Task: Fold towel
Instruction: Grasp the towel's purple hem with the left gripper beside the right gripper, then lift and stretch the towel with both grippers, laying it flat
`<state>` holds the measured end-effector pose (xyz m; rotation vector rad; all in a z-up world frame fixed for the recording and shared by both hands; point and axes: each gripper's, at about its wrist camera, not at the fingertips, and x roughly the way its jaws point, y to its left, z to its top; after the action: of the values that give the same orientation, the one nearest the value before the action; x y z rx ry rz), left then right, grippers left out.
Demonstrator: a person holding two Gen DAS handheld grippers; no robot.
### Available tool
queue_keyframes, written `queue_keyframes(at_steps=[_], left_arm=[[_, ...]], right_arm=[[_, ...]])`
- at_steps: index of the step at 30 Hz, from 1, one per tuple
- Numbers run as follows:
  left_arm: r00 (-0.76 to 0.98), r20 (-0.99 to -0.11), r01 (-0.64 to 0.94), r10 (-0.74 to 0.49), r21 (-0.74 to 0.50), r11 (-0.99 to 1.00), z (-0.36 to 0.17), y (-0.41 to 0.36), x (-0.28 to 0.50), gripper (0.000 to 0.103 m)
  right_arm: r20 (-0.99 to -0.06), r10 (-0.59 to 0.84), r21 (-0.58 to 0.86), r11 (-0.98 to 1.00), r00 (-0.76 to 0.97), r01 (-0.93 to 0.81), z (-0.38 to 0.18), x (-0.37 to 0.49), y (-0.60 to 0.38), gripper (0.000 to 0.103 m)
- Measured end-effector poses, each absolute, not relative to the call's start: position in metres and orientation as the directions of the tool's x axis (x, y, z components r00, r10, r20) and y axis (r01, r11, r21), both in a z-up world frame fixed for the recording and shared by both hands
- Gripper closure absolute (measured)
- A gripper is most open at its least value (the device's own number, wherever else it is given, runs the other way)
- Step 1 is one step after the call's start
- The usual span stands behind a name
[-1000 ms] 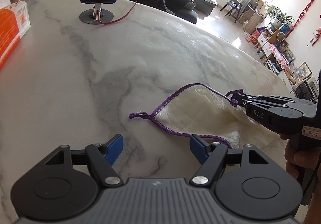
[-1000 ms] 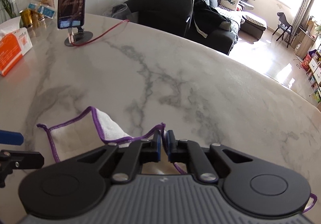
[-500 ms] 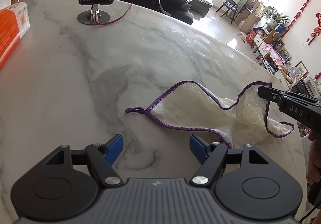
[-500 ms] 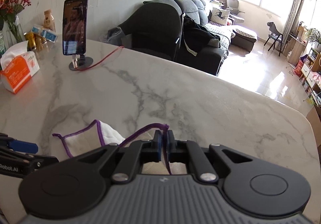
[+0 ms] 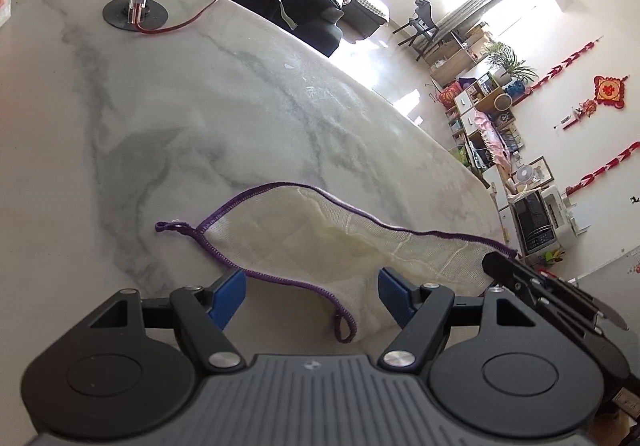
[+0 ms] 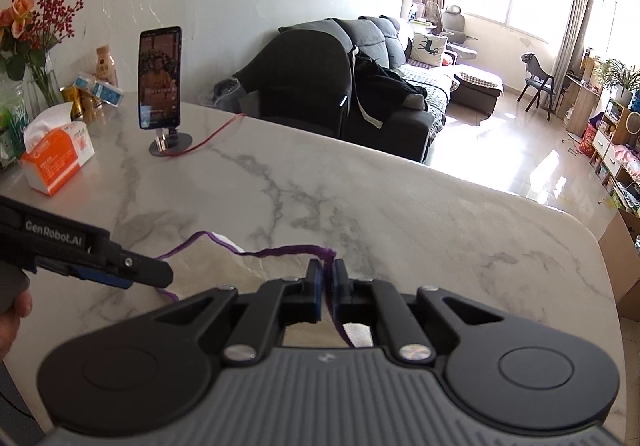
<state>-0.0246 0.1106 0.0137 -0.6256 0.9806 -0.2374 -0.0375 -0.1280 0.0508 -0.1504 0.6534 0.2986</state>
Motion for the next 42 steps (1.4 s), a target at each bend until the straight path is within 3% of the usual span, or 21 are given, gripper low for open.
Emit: queue_keyframes(at_steps=[13, 21, 24, 42], left_arm=[[0.498, -0.669, -0.176, -0.552, -0.701, 0.691, 0.002, 0.092, 0.024, 0.032], [0.513, -0.677, -0.174, -0.528, -0.685, 0.708, 0.001, 0.085, 0.021, 0.080], [0.530, -0.678, -0.148, -0.509, -0.665, 0.732, 0.007, 0.081, 0.015, 0.091], [0.523, -0.633, 0.045, -0.570, -0.647, 0.761, 0.036, 0.054, -0.033, 0.091]], right_arm=[[-0.595, 0.231, -0.031, 0.951, 0.770, -0.309, 0.059, -0.055, -0.140, 0.097], [-0.587, 0.230, -0.021, 0.954, 0.776, -0.299, 0.062, -0.059, -0.146, 0.097], [-0.585, 0.231, -0.020, 0.954, 0.778, -0.299, 0.062, -0.060, -0.146, 0.097], [-0.527, 0.174, -0.027, 0.975, 0.832, -0.221, 0.080, -0.085, -0.179, 0.097]])
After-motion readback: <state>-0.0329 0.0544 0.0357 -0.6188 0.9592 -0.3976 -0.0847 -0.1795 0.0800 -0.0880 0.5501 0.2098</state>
